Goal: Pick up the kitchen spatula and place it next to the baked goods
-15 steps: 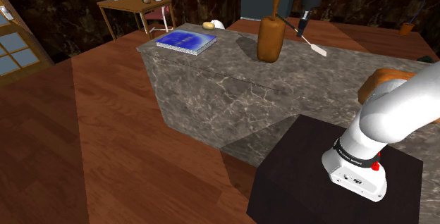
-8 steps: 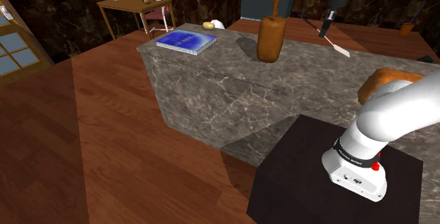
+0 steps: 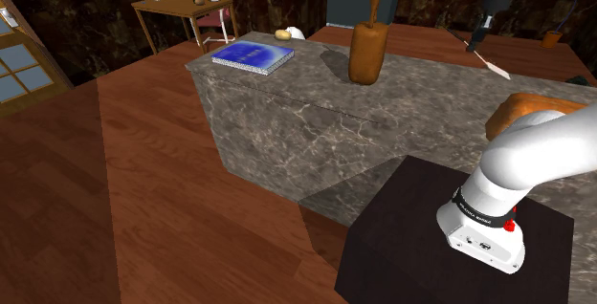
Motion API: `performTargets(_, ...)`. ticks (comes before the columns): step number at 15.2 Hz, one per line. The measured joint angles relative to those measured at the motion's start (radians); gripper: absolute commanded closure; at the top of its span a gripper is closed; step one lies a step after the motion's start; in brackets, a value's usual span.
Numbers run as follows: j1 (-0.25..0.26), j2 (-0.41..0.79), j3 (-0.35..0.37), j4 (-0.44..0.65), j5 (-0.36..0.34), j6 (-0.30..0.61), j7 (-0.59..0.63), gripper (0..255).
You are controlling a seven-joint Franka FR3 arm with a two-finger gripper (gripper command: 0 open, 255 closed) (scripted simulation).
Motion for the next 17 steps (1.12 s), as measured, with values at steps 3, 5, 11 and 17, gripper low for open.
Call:
performTargets(3,-0.029,-0.023,-0.047,0.013,-0.034,-0.022,-0.066,255)
performTargets(5,-0.042,-0.028,-0.084,0.033,-0.055,-0.036,-0.114,255)
performTargets(11,-0.056,-0.038,-0.12,-0.033,-0.082,0.025,-0.129,255)
performTargets(17,-0.062,-0.038,-0.15,-0.104,-0.104,0.099,-0.128,255)
